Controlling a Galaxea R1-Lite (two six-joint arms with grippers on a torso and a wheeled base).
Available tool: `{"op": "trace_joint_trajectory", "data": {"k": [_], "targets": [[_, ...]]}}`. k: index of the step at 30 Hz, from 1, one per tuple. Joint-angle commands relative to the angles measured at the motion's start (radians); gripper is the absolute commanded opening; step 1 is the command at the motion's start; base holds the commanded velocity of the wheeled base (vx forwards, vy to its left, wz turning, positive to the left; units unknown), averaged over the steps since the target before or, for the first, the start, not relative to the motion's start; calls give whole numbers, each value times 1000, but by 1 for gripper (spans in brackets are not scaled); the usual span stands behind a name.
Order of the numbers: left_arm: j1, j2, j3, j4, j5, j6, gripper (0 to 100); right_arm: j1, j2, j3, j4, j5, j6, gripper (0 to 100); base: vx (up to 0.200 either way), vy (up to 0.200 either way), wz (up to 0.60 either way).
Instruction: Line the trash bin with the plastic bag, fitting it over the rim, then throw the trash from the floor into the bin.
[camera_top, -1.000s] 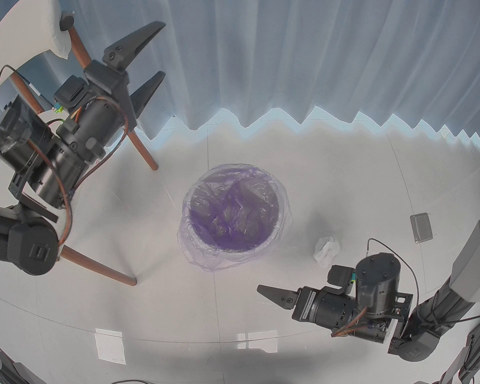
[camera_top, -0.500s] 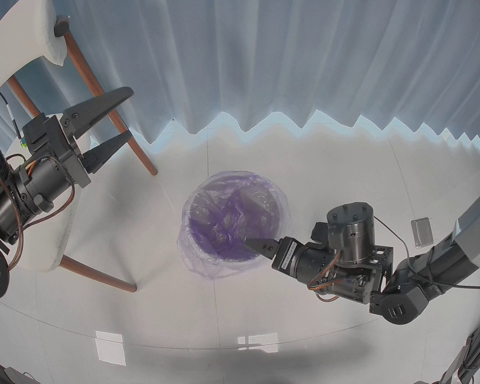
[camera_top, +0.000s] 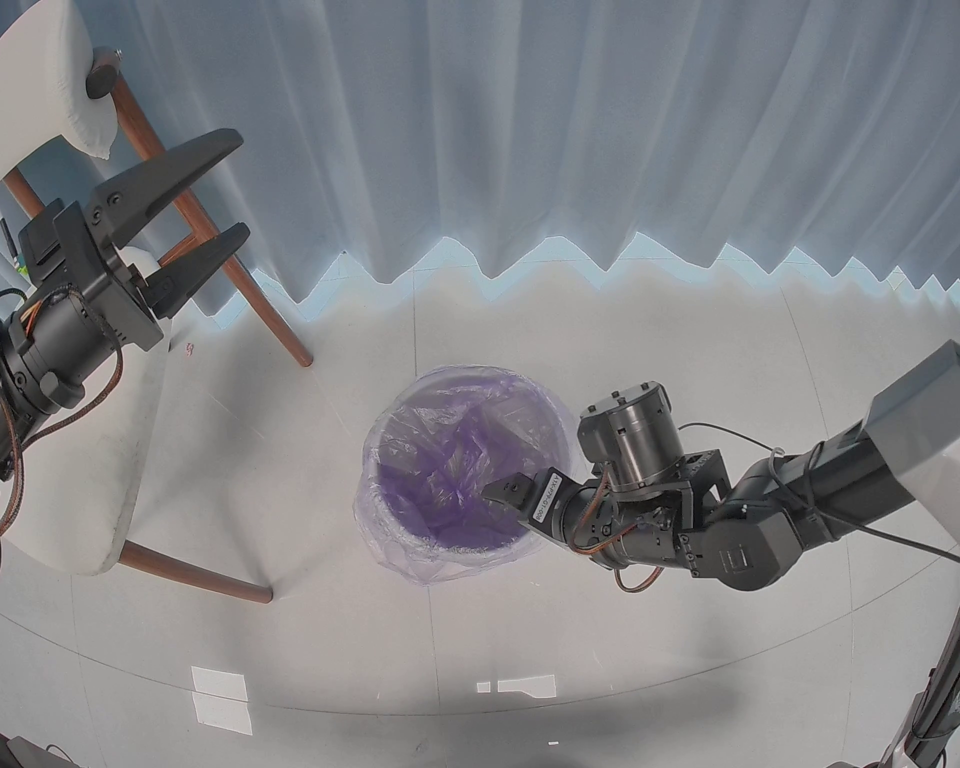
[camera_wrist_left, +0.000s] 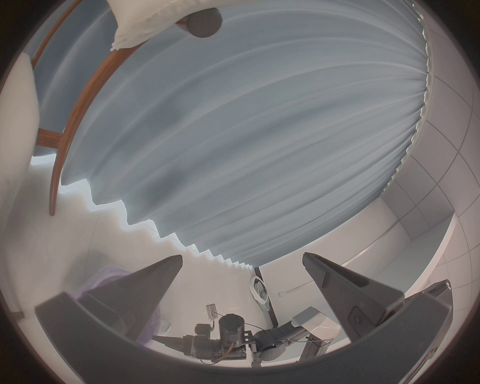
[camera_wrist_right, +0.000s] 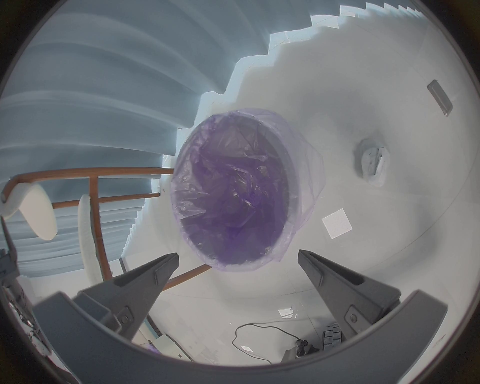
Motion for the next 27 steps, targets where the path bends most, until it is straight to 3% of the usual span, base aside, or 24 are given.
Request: {"op": "trace_joint_trajectory", "data": {"k": [1, 5, 21, 22, 27], "targets": [[-18, 0, 10, -1, 2, 25, 100, -2, 113, -74, 21, -15, 10, 100, 0, 0, 0], [-19, 4, 32, -2, 2, 89, 100, -8, 173, -109, 29, -41, 8, 100, 0, 0, 0], [-65, -2, 51, -2, 1, 95, 100, -88, 298, -253, 63, -53, 4, 100, 0, 0, 0], [-65, -2, 53, -2, 1, 95, 100, -88, 307, -266, 64, -53, 2, 0, 0, 0, 0], [-64, 0, 53, -2, 2, 97, 100, -88, 337, -309, 96, -53, 4, 0, 0, 0, 0]]}}
